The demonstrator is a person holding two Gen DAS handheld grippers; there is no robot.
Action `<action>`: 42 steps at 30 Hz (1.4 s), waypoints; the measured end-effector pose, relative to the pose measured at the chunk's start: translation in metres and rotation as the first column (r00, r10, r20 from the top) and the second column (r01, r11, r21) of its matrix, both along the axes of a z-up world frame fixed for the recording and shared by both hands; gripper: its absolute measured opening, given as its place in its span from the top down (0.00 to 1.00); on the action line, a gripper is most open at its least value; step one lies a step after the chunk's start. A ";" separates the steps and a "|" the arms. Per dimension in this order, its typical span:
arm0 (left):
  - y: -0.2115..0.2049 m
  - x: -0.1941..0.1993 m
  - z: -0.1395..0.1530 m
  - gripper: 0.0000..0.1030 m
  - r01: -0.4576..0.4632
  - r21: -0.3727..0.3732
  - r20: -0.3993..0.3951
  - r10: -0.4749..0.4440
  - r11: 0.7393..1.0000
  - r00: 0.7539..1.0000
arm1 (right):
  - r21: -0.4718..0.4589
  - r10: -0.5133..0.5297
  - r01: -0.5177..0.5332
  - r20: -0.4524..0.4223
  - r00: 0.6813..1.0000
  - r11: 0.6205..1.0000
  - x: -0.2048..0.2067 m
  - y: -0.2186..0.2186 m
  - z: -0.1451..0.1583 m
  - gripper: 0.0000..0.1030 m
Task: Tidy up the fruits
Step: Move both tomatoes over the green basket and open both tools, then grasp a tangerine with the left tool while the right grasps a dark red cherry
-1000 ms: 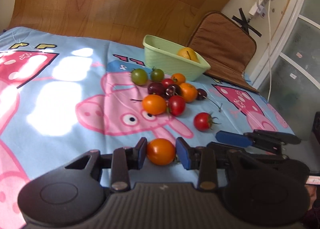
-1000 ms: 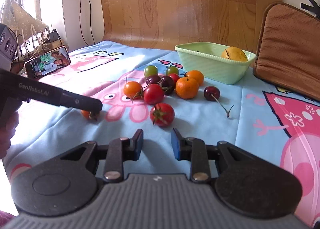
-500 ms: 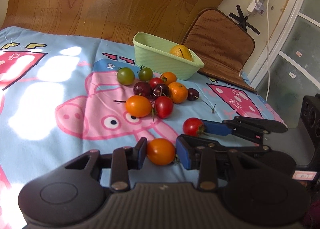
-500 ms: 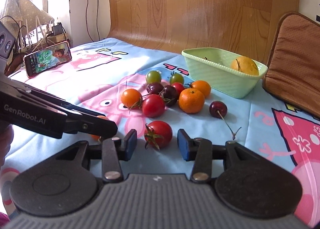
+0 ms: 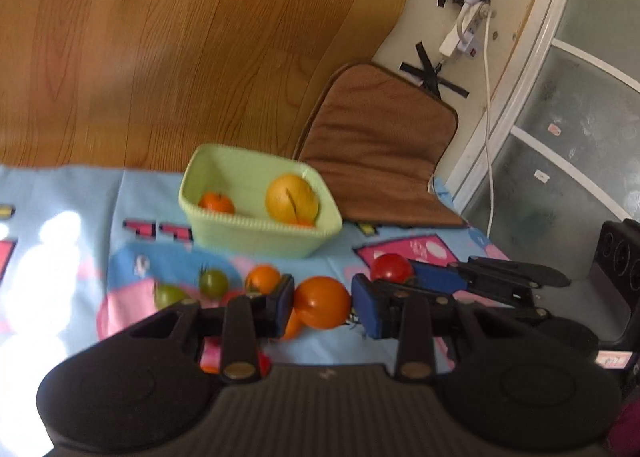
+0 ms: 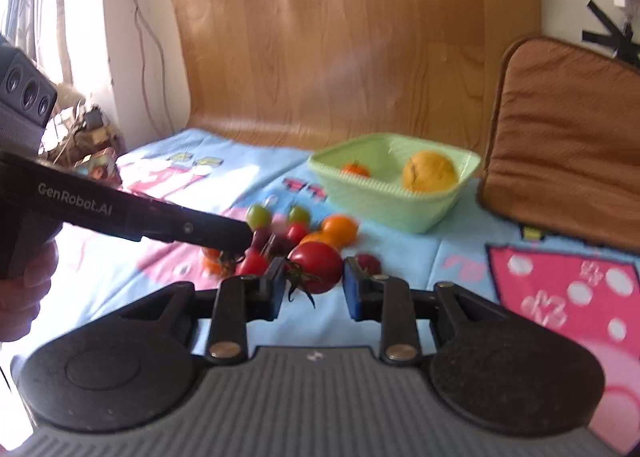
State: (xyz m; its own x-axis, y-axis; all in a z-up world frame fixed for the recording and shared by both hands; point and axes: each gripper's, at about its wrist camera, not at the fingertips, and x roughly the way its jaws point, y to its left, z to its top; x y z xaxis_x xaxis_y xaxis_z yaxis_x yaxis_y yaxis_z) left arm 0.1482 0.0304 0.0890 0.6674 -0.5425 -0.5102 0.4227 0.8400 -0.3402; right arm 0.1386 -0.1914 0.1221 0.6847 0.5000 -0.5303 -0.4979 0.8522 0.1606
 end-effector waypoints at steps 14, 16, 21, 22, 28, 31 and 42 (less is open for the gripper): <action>-0.027 0.127 -0.040 0.67 -0.078 0.125 -0.079 0.088 0.989 0.993 | -0.087 -0.055 0.051 -0.050 0.997 0.995 0.117 0.026 -0.045 0.67; -0.027 0.128 -0.044 0.59 -0.082 0.128 -0.084 0.093 0.988 0.992 | -0.093 -0.051 0.047 -0.044 0.998 0.995 0.116 0.027 -0.048 0.67; -0.019 0.111 -0.034 0.56 -0.097 0.116 -0.056 0.104 0.989 0.993 | -0.088 -0.062 0.061 -0.007 0.998 0.994 0.098 0.023 -0.038 0.67; -0.015 0.101 -0.030 0.56 -0.085 0.097 -0.035 0.089 0.992 0.995 | -0.076 -0.058 0.058 0.006 0.998 0.995 0.088 0.020 -0.033 0.67; -0.023 0.018 -0.036 0.56 0.044 0.220 0.104 -0.069 0.974 0.992 | -0.071 -0.005 0.003 -0.031 1.000 0.998 0.029 -0.005 -0.039 0.67; -0.040 0.003 -0.053 0.55 0.091 0.313 0.089 -0.125 0.945 0.988 | -0.094 0.023 -0.029 -0.061 0.998 0.995 0.022 -0.004 -0.050 0.67; -0.047 0.009 -0.066 0.47 0.114 0.341 0.065 -0.144 0.933 0.987 | -0.022 0.084 -0.088 -0.139 0.987 0.996 0.044 0.008 -0.068 0.68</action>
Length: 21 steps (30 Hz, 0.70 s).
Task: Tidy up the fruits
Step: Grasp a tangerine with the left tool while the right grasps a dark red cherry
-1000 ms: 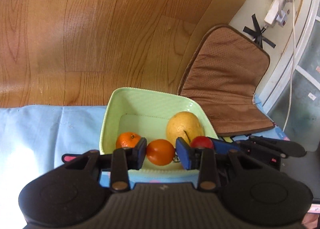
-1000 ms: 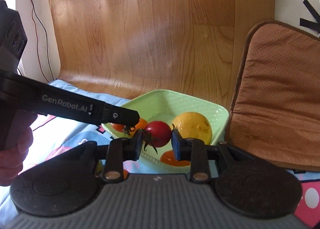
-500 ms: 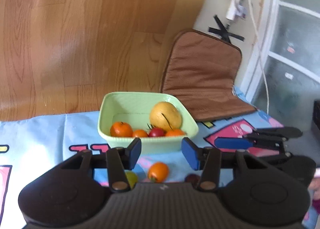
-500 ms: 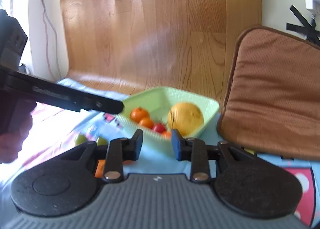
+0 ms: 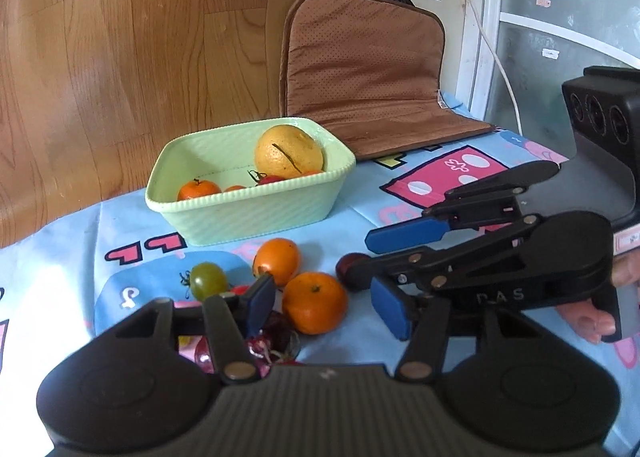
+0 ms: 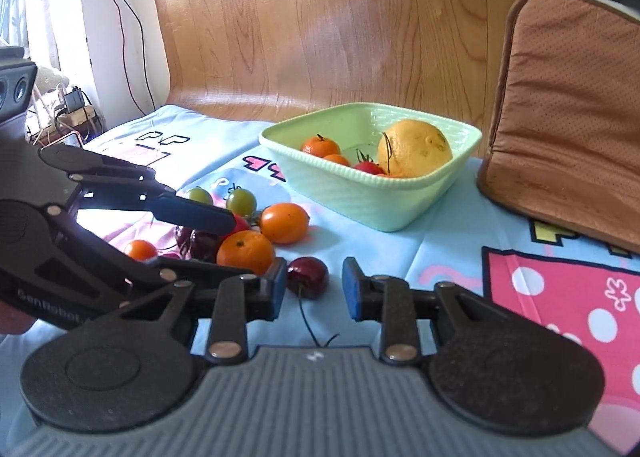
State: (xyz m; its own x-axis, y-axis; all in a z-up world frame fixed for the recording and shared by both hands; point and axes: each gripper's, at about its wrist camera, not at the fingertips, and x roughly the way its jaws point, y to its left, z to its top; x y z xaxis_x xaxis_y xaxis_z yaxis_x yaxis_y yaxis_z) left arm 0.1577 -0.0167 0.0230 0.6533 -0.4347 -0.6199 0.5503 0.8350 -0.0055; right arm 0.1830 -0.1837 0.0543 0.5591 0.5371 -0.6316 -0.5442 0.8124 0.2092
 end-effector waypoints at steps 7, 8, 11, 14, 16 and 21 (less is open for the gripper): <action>-0.008 0.005 -0.001 0.49 0.027 0.045 0.001 -0.027 0.999 1.000 | 0.065 0.013 -0.008 -0.084 0.996 0.998 0.013 -0.008 -0.004 0.70; -0.011 0.005 -0.002 0.50 0.037 0.060 0.003 -0.038 0.998 0.999 | 0.066 0.015 -0.010 -0.077 0.997 0.998 0.012 -0.011 -0.002 0.71; -0.022 0.002 -0.005 0.52 0.067 0.115 0.013 -0.069 0.991 0.998 | 0.022 -0.021 0.022 -0.062 0.998 1.000 0.009 -0.017 0.003 0.74; -0.029 0.002 -0.006 0.56 0.078 0.128 0.007 -0.079 0.989 0.997 | 0.019 -0.050 0.051 -0.072 0.996 0.999 0.005 -0.030 0.002 0.74; -0.030 0.003 -0.006 0.64 0.092 0.089 -0.032 -0.089 0.992 0.996 | 0.028 -0.054 0.057 -0.077 0.996 0.998 0.000 -0.038 0.003 0.74; -0.037 -0.019 -0.006 0.64 0.110 0.078 -0.040 -0.107 0.991 0.993 | 0.021 -0.068 0.069 -0.078 0.995 0.997 -0.022 -0.044 0.006 0.75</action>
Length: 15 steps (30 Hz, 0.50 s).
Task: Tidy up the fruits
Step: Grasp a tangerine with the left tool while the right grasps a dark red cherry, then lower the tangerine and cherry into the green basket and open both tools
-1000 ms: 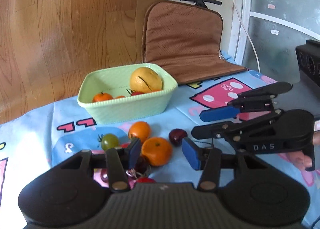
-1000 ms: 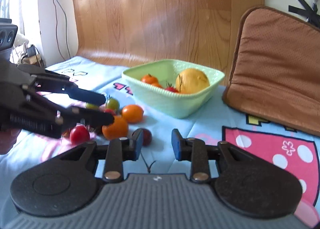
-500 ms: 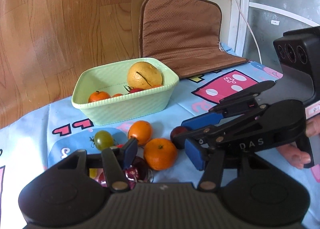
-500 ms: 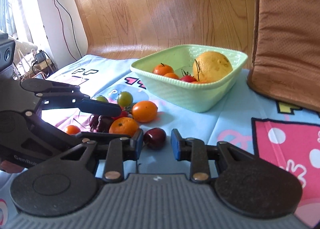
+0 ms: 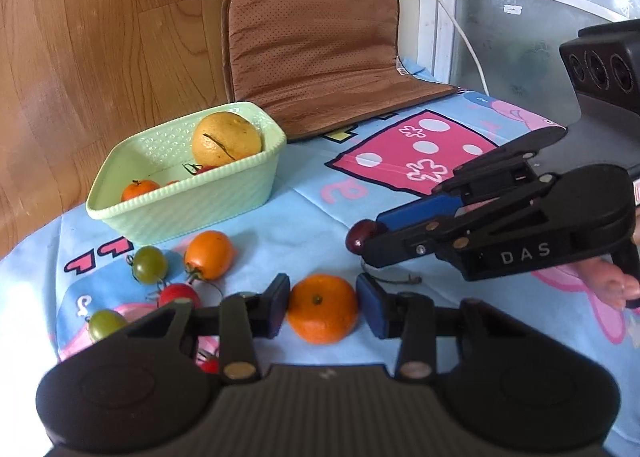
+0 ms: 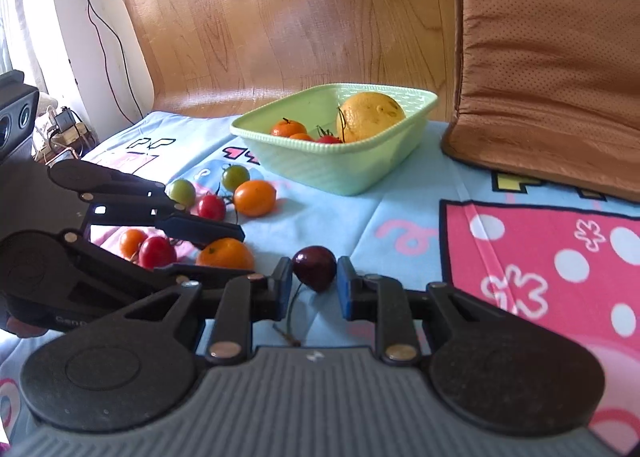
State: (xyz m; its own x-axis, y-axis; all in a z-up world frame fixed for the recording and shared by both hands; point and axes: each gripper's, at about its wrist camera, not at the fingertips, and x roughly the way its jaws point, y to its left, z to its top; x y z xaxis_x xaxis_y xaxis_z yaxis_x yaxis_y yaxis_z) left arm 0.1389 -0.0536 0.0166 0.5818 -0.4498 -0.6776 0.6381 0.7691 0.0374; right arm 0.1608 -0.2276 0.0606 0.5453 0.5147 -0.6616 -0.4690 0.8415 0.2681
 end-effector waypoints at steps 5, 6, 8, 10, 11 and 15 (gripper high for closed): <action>0.005 -0.040 0.001 0.64 -0.008 0.001 0.004 0.008 1.000 1.000 | 0.021 -0.009 0.009 -0.008 1.000 1.000 -0.035 -0.002 0.004 0.75; 0.007 -0.050 0.003 0.64 -0.018 0.011 0.016 0.018 1.000 1.000 | 0.023 -0.001 0.001 -0.003 1.000 1.000 -0.045 -0.001 0.006 0.75; 0.014 -0.068 0.004 0.64 -0.030 0.007 -0.001 0.030 1.000 1.000 | 0.018 0.016 -0.016 0.011 1.000 1.000 -0.066 0.003 0.009 0.75; 0.021 -0.087 0.005 0.64 -0.050 0.000 -0.001 0.050 0.999 0.999 | 0.026 0.033 -0.033 0.015 0.999 0.999 -0.085 0.007 0.012 0.76; 0.024 -0.096 0.005 0.64 -0.061 0.006 0.003 0.061 0.998 0.998 | 0.031 0.038 -0.039 0.016 0.999 0.999 -0.093 0.008 0.013 0.76; 0.038 -0.135 0.008 0.64 -0.107 -0.004 0.030 0.107 0.994 0.994 | 0.037 0.062 -0.063 0.026 0.998 0.997 -0.128 0.016 0.017 0.77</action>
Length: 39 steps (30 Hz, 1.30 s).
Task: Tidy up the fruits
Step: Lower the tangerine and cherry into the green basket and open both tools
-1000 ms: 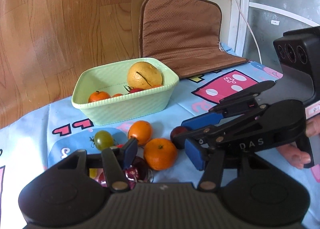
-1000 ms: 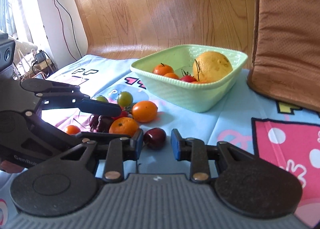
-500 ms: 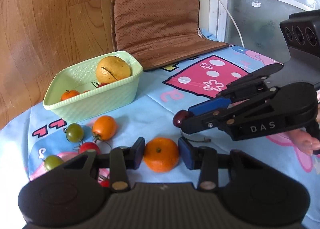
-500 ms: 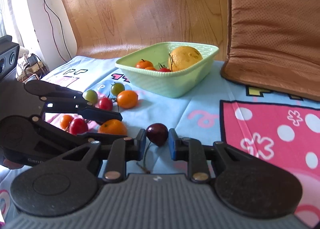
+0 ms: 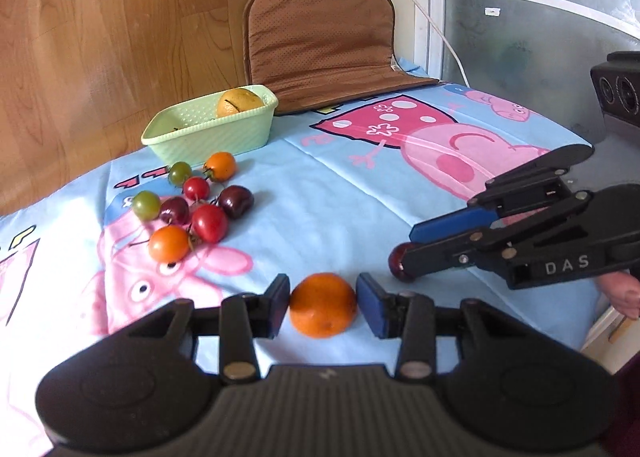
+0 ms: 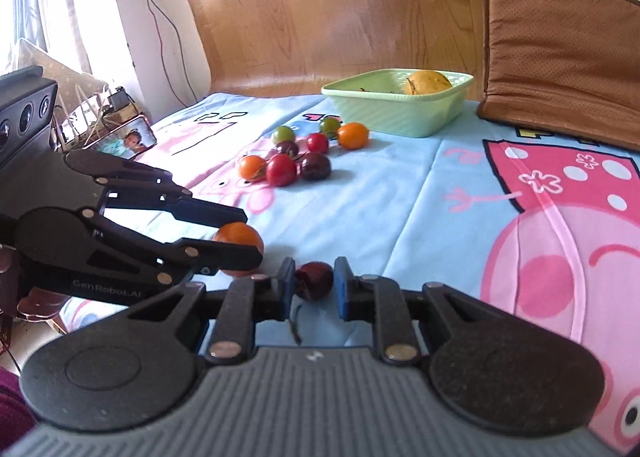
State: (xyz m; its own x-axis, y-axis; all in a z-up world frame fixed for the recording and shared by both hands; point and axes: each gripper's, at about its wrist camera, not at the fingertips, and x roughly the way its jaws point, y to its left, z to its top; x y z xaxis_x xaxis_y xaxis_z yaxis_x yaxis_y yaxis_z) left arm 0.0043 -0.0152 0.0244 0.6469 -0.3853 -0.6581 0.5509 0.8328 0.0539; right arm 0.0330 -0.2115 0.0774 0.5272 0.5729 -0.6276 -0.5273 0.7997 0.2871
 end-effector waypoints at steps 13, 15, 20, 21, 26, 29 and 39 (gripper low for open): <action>0.010 -0.025 -0.006 0.52 -0.069 -0.002 0.011 0.069 0.998 0.998 | -0.075 0.009 -0.004 0.060 0.998 0.997 -0.029 0.014 -0.004 0.70; 0.010 -0.024 -0.007 0.51 -0.069 -0.004 0.007 0.069 0.998 0.998 | -0.076 0.009 -0.004 0.058 0.998 0.997 -0.029 0.015 -0.006 0.66; 0.015 -0.017 -0.011 0.63 -0.067 -0.039 -0.028 0.066 0.997 0.997 | -0.078 0.015 -0.010 0.060 0.998 0.997 -0.026 0.017 -0.010 0.73; 0.016 -0.013 -0.008 0.63 -0.071 -0.047 -0.028 0.069 0.996 0.997 | -0.072 0.016 -0.011 0.060 0.998 0.997 -0.023 0.017 -0.008 0.73; 0.027 0.019 0.011 0.63 -0.100 -0.102 -0.022 0.098 0.990 0.995 | -0.038 -0.009 0.012 0.078 0.997 0.999 0.004 0.013 0.002 0.73; 0.030 0.055 0.027 0.63 -0.123 -0.111 0.013 0.125 0.986 0.992 | -0.032 -0.016 0.020 0.121 0.993 0.999 0.031 0.017 0.012 0.73; 0.020 0.220 0.054 0.63 -0.224 -0.157 0.057 0.235 0.962 0.970 | 0.026 -0.142 0.140 0.160 0.977 0.990 0.177 0.032 0.019 0.73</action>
